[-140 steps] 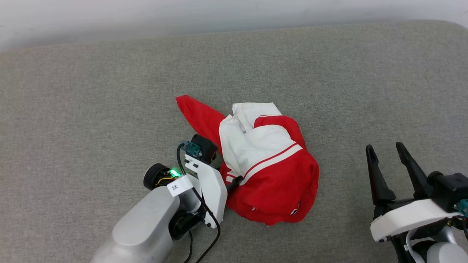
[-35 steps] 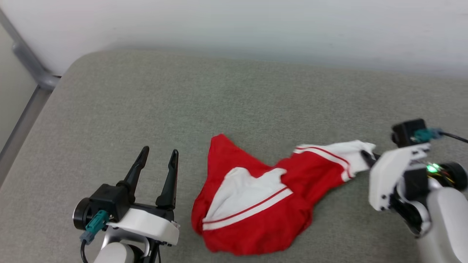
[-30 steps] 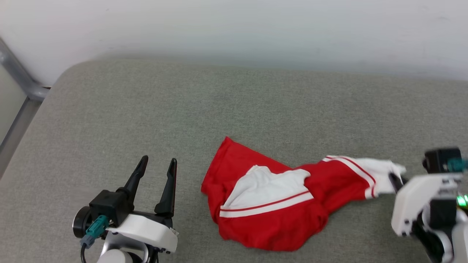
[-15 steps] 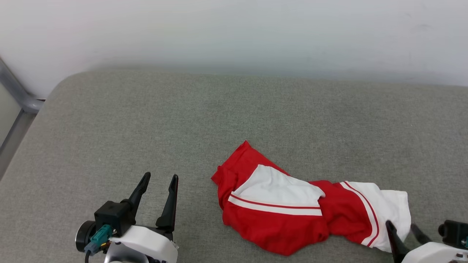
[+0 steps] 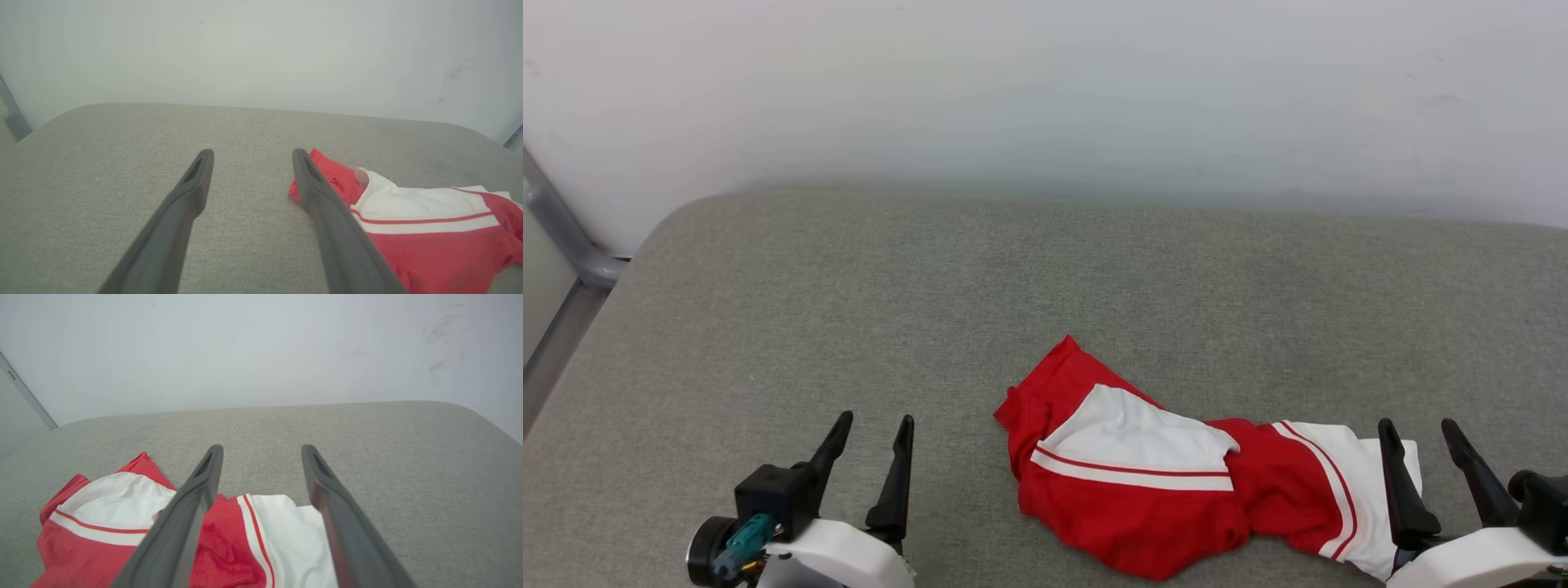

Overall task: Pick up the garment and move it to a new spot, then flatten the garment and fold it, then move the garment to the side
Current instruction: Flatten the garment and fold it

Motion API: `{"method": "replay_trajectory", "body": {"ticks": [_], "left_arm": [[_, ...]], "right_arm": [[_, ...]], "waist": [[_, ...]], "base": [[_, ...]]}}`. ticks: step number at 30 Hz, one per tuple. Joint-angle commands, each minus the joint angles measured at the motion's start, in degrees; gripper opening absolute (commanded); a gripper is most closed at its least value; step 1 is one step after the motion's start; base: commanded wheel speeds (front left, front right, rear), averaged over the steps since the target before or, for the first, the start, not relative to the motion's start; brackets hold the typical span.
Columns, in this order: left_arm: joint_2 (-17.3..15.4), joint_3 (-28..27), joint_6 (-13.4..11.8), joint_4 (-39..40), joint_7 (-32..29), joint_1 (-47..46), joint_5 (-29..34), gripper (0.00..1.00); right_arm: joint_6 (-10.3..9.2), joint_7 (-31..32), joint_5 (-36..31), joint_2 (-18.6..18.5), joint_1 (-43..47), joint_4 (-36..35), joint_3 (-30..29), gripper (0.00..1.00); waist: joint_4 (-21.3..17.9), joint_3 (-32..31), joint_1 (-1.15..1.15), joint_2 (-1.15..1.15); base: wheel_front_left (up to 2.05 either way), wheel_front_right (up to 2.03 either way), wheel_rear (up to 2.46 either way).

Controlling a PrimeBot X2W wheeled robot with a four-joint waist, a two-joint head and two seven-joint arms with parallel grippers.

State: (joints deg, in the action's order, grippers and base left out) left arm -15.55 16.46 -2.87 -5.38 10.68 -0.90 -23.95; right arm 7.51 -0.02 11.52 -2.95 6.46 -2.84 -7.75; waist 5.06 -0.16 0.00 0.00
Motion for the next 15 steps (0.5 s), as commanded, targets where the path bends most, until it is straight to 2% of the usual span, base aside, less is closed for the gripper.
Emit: {"method": "replay_trajectory", "body": {"ticks": [1, 6, 15], "left_arm": [[-0.01, 0.39, 0.05, 0.02, -0.46, -0.41, 0.07, 1.00], [0.24, 3.06, 2.42, 0.32, -5.33, -4.49, -0.68, 1.00], [1.39, 8.98, 7.87, -3.36, -19.60, -15.77, -3.77, 1.00]], "right_arm": [[-0.04, 0.49, -0.27, 0.09, 1.17, -0.92, 0.33, 1.00], [-0.04, 2.75, -0.16, 0.09, 2.11, -5.87, 1.89, 1.00], [-0.04, 4.38, -0.05, 0.09, 0.29, -9.87, 3.86, 1.00]], "waist": [[-0.19, -0.08, 0.00, 0.00], [-1.21, 1.39, 0.00, 0.00], [-4.29, 6.12, 0.00, 0.00]], "base": [[0.00, 0.00, 0.00], [0.00, 0.00, 0.00], [0.00, 0.00, 0.00]]}}
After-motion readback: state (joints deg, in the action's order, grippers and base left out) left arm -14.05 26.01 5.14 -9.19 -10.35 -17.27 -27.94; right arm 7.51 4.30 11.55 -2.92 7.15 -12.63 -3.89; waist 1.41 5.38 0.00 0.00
